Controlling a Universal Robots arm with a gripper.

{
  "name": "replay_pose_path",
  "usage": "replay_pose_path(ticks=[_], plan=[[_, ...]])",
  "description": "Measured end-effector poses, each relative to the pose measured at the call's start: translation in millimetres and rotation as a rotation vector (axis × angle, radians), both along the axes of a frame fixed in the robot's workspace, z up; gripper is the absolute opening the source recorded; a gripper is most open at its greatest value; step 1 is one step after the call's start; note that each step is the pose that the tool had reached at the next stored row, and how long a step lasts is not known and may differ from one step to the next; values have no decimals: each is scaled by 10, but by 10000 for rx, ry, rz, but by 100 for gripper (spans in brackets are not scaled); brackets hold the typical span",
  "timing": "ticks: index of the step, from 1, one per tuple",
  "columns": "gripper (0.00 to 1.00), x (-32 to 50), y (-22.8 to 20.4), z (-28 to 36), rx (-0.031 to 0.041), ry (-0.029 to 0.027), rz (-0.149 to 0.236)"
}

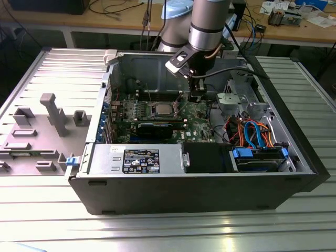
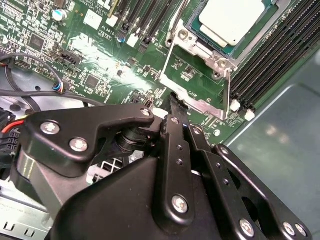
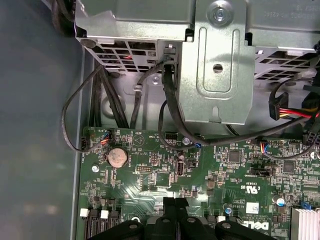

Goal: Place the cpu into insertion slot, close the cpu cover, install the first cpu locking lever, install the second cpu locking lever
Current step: 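Close the cpu cover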

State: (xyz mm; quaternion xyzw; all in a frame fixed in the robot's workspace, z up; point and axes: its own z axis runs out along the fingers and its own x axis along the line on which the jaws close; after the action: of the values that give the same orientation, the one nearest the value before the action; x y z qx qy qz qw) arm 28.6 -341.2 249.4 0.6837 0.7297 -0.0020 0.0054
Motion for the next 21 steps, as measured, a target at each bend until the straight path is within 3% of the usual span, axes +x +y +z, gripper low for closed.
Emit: replay_pose_path(ticks=[21], plan=[[11, -192, 0, -7, 0, 0, 0]])
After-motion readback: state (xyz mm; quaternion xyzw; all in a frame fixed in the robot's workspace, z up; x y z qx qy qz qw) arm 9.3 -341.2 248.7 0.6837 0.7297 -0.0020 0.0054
